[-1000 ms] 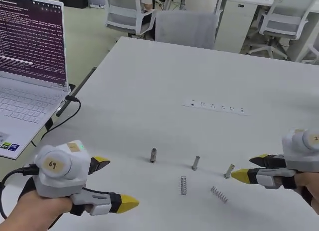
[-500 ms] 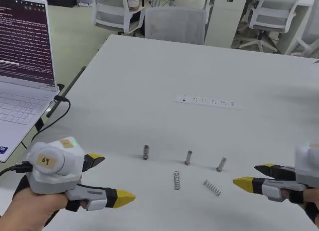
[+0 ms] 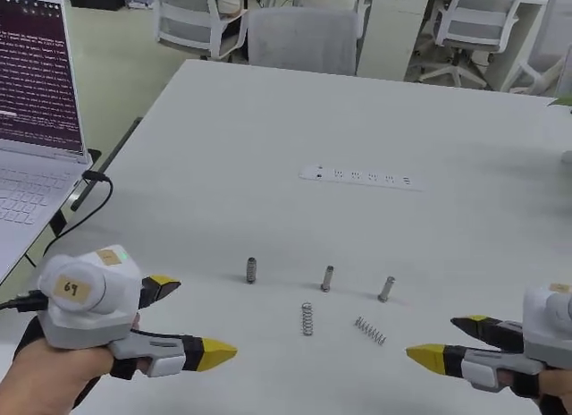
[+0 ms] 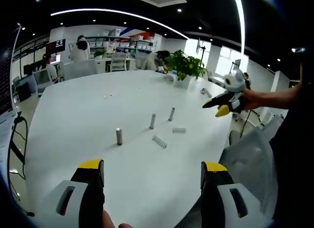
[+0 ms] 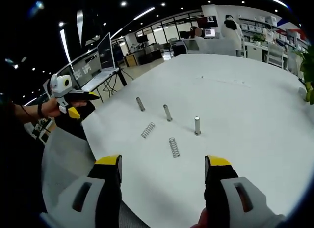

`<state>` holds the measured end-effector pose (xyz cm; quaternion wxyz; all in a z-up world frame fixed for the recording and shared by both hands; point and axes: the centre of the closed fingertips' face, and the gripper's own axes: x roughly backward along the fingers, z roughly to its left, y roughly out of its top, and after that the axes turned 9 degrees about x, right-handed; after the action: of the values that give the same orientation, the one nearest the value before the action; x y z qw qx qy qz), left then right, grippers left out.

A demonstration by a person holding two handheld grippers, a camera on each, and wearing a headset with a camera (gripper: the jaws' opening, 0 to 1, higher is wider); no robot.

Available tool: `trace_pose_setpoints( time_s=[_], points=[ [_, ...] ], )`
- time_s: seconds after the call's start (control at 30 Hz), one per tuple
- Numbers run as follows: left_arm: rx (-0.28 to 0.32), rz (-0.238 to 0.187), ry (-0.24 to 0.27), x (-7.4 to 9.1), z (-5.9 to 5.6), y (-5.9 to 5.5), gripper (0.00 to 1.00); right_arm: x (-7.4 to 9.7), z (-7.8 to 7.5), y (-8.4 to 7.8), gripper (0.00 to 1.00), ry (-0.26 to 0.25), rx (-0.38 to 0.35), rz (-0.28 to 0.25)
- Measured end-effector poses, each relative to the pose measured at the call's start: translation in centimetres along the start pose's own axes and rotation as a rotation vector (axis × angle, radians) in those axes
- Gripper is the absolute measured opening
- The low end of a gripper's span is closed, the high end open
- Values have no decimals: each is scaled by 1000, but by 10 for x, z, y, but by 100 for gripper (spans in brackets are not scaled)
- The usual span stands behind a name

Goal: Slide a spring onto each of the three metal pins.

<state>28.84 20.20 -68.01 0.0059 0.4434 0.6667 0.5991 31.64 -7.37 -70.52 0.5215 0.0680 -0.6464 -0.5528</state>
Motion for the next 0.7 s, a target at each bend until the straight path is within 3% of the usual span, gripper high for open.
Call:
trace_pose_setpoints(
  time_s=[0.27, 0.7],
  points=[
    [6, 1, -3, -4, -3, -3, 78, 2, 10, -10, 72, 16, 5, 9],
    [8, -12, -9, -4, -7, 2, 78, 4, 17, -3, 79, 39, 54, 1]
  ],
)
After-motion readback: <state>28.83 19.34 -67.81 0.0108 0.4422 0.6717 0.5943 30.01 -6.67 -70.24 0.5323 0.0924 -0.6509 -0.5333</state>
